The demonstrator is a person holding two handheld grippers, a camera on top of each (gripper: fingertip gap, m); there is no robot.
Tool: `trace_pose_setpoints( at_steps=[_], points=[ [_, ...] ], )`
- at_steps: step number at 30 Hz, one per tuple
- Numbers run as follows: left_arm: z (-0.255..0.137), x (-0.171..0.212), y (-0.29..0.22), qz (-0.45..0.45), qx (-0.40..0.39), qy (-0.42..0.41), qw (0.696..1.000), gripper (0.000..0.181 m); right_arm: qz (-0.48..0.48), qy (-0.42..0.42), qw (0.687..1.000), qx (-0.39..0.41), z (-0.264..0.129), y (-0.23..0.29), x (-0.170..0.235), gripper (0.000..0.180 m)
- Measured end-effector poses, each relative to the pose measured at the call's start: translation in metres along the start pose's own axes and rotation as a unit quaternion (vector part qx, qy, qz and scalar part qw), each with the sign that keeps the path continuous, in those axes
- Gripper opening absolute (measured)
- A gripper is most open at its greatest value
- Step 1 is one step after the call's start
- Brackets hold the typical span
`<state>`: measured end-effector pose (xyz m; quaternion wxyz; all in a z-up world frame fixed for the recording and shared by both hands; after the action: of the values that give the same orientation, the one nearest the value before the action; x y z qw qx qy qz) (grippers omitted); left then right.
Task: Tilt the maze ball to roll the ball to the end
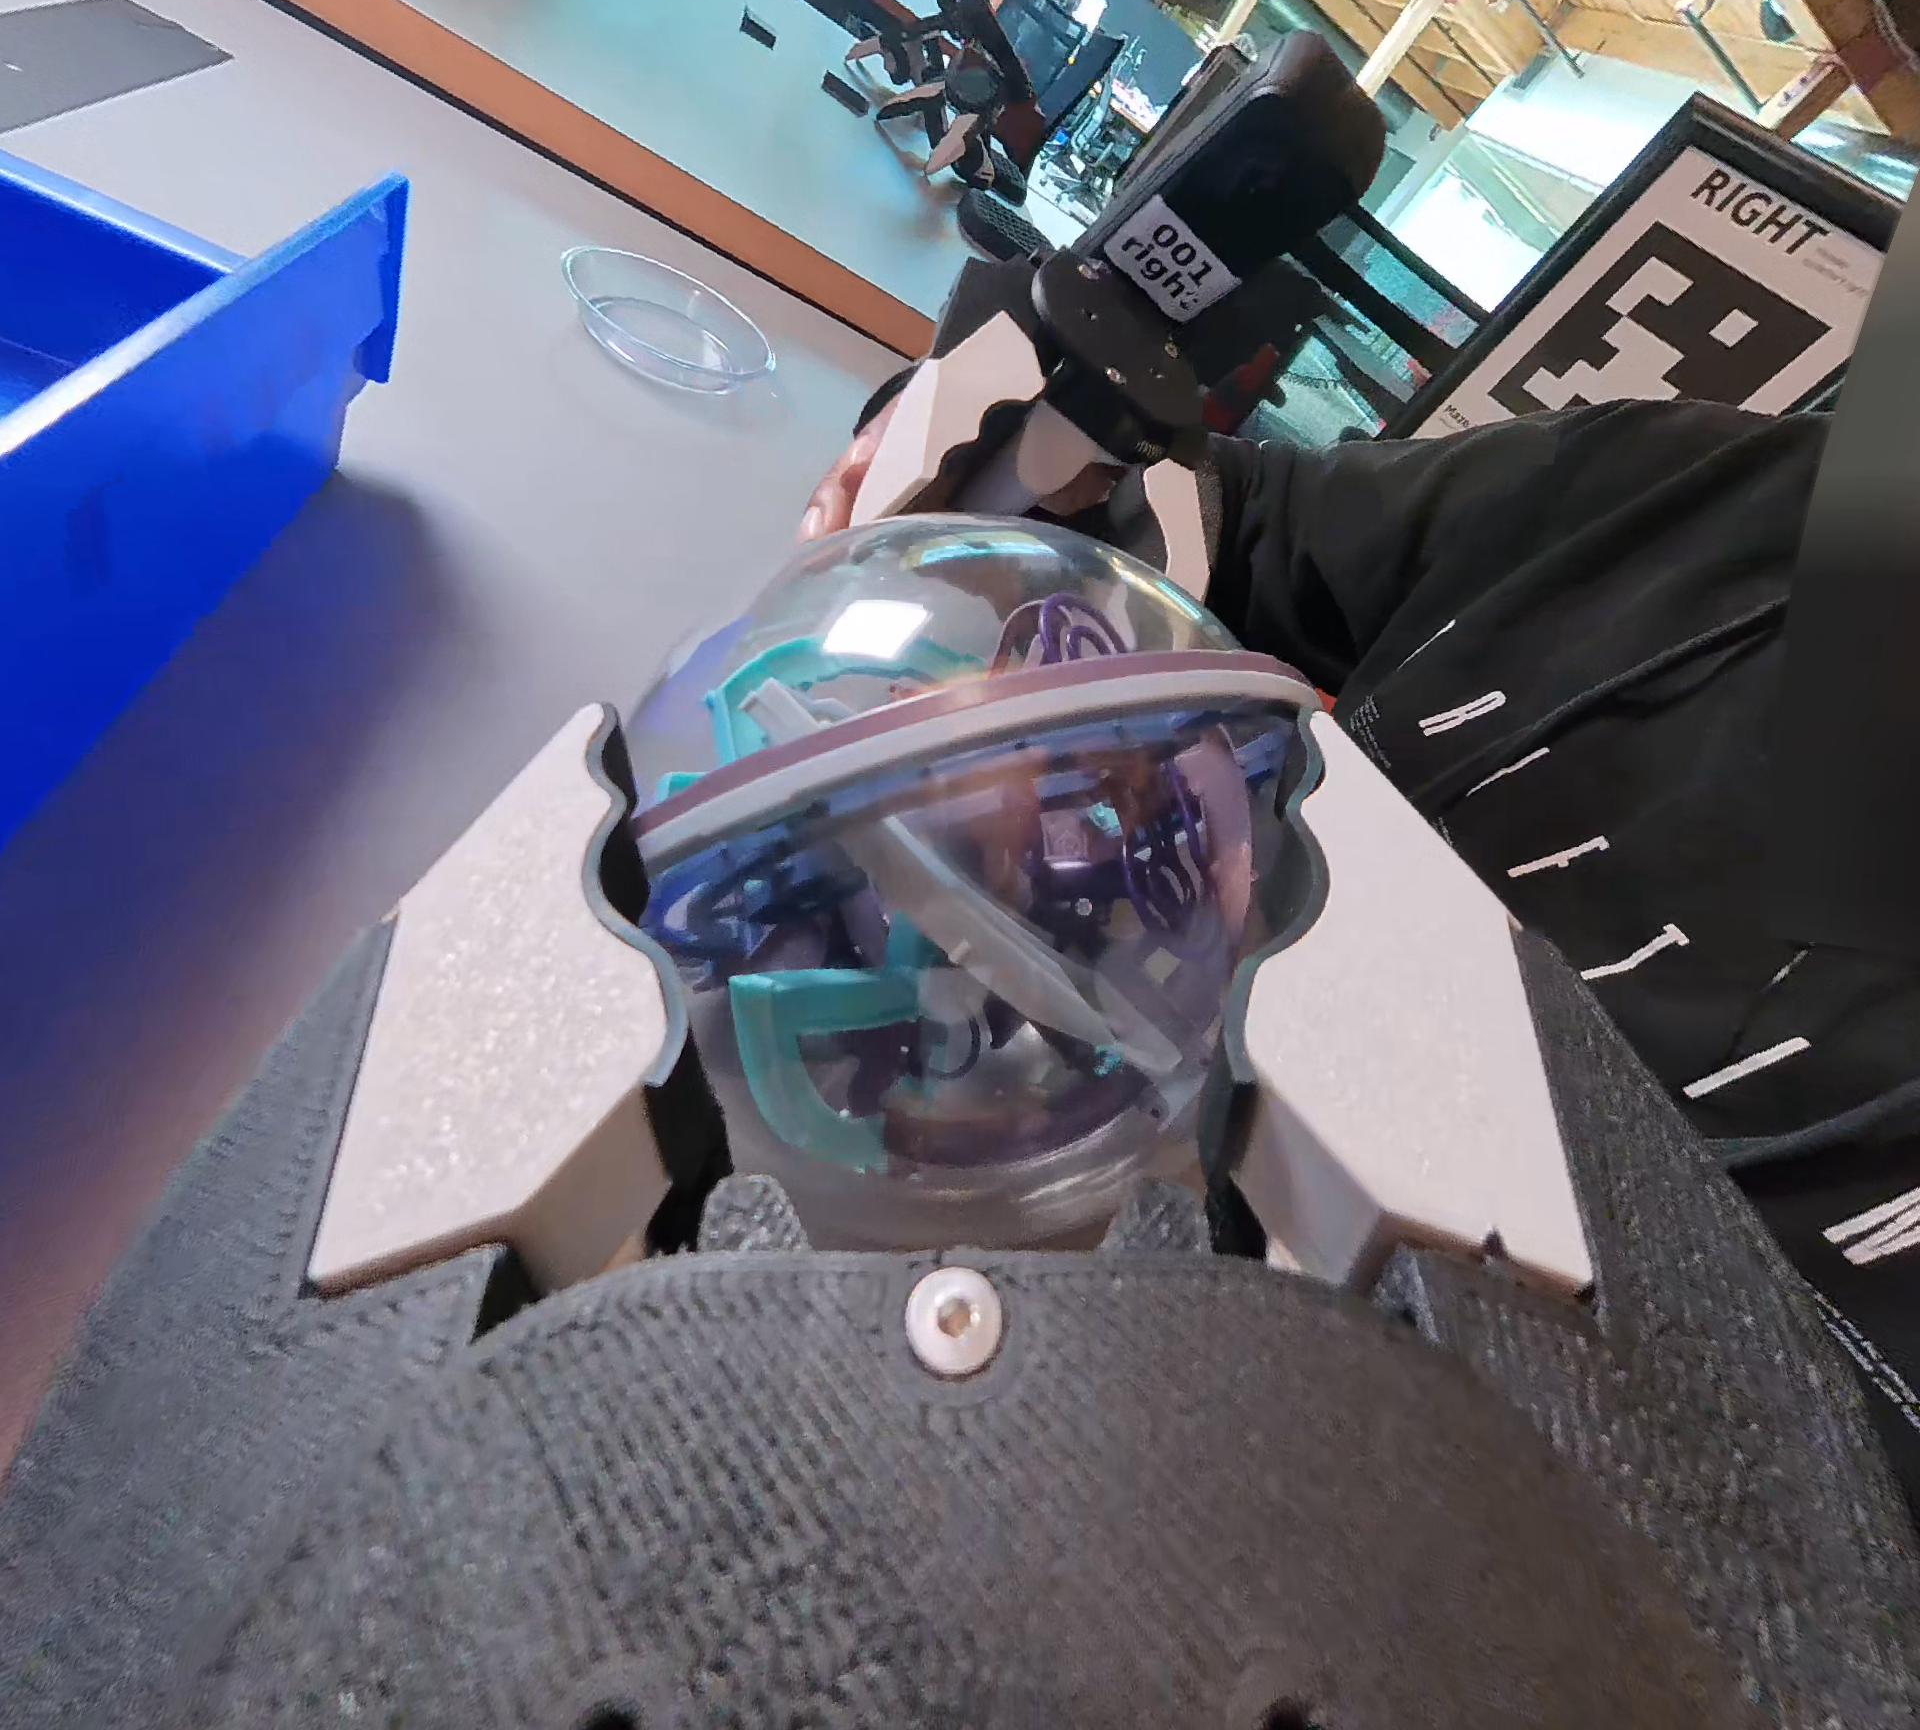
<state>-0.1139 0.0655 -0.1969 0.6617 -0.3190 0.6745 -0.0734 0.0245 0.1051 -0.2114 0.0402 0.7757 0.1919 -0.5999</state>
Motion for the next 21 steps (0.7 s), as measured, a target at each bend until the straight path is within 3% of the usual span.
trace_pose_setpoints(
  at_steps=[6, 14, 21],
  points=[
    [-0.001, 0.0, 0.007, -0.027, -0.002, -0.017, 0.999, 0.122, -0.011, 0.017, 0.995, 0.095, -0.021, 0.022, -0.031, 0.07],
    [0.001, -0.008, 0.016, -0.073, -0.04, -0.043, 0.996, 0.118, 0.0, 0.073, 0.972, 0.224, -0.019, 0.048, -0.024, 0.029],
    [0.005, -0.011, 0.019, -0.094, -0.068, -0.064, 0.991, 0.118, -0.014, 0.09, 0.96, 0.264, -0.018, 0.043, -0.019, 0.022]
  ],
)
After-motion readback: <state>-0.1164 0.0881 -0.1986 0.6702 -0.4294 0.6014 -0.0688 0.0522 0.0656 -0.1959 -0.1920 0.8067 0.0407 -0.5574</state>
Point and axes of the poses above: each gripper's, where its closed fingertips meet, z out along the fingers, x out of its underside, y = z × x across the jaws, the point moved 5 cm from there along -z, back along the fingers, and after that the axes turned 8 degrees about x, right-handed, at the moved point
